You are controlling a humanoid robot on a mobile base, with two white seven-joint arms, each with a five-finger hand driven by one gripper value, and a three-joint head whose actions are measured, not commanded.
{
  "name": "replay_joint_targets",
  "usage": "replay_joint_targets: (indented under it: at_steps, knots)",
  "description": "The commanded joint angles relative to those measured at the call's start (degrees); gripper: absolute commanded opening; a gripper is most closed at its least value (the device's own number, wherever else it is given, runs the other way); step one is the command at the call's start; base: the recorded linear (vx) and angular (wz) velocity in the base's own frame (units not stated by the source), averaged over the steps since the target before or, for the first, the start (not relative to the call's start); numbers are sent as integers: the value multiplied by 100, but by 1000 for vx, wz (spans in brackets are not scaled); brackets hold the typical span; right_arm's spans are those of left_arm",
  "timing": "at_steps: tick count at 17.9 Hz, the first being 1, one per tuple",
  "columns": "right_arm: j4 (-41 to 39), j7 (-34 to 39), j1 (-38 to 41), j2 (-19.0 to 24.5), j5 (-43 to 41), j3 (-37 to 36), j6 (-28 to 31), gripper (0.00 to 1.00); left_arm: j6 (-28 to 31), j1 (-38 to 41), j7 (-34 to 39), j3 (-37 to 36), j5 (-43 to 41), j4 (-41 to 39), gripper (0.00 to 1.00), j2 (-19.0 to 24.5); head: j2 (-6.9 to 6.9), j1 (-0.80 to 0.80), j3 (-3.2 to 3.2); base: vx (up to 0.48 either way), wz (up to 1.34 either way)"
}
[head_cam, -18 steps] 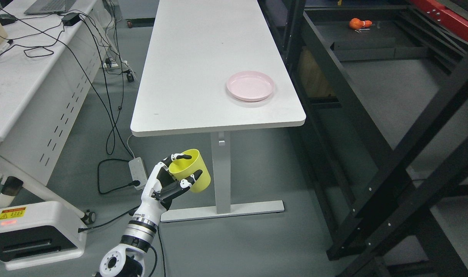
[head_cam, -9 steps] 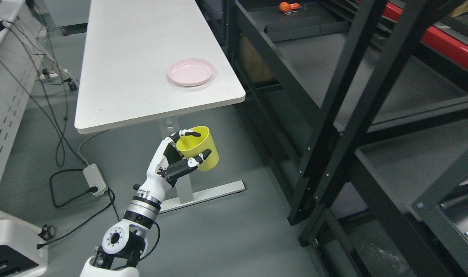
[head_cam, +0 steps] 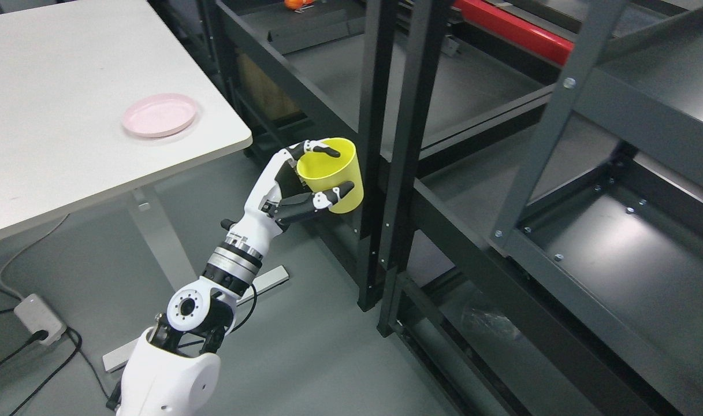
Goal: Place yellow IKEA cup on middle right shelf
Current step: 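Raise the cup with the left hand up onto the shelf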
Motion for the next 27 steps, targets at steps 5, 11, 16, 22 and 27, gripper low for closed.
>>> replay_joint_targets:
  at_steps: [5, 11, 16, 22, 27]
  knots:
    - [0, -5, 79, -100, -140, 97, 4, 99, 37, -355, 34, -1818, 4, -502, 2, -16, 0, 0, 0, -57, -522]
    - [0, -5, 79, -100, -140, 97, 4, 99, 28, -390, 34, -2468, 4, -898, 2, -24, 0, 0, 0, -56, -517]
    - [0, -5, 79, -100, -140, 97, 4, 99, 28, -855, 16, -2705, 12, -933, 2, -314, 0, 0, 0, -42, -382]
    - [0, -5, 79, -100, -140, 97, 4, 99, -95, -1620, 16, -2785, 30, -933, 2, -478, 0, 0, 0, -10, -120]
    - [0, -5, 79, -100, -140, 97, 4, 99, -174, -2262, 25, -2663, 92, -933, 1, -478, 0, 0, 0, 6, -150]
